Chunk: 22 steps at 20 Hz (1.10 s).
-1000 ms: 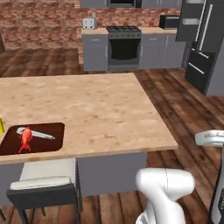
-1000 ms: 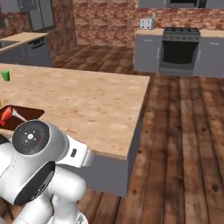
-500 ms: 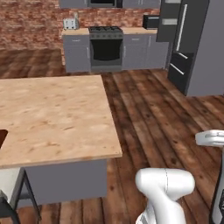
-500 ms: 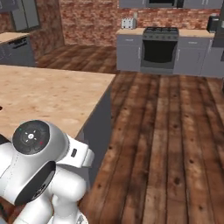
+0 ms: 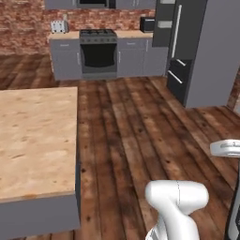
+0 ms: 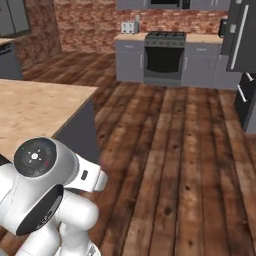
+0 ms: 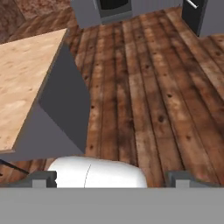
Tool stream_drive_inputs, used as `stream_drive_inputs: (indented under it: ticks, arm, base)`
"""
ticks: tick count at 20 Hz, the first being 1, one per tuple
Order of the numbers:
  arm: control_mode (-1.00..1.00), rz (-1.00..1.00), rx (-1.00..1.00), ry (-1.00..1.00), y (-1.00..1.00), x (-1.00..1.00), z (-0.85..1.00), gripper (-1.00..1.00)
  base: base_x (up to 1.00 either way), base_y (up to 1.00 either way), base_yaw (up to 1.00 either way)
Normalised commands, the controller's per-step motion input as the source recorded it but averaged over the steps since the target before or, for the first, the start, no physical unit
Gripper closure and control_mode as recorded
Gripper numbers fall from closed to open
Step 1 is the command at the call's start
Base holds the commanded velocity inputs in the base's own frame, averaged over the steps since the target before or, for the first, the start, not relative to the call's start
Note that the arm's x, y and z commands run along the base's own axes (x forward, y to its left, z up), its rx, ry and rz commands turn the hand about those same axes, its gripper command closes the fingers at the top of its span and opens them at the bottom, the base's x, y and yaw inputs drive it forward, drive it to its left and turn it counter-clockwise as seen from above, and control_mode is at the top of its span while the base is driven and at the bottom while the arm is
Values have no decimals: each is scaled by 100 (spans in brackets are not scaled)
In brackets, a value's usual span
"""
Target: Gather the carrot and eggplant from the fridge and place them on a tray on the dining counter. Then gather the fishs from the fridge and place them on the other tray.
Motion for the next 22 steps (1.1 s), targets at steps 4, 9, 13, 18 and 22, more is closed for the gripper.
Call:
stream_drive_inputs:
  ticks: [4,9,13,18,22]
  arm:
    - [100,0,0,0,0,0,0,-100]
    - [100,0,0,0,0,0,0,-100]
    - [100,0,0,0,0,0,0,-100]
    - [100,0,0,0,0,0,0,-100]
    - [100,0,0,0,0,0,0,-100]
  base:
    - [82,-75,0]
    - [93,-52,0]
    - [100,-41,0]
    - [100,-28,0]
    - [100,-15,-3]
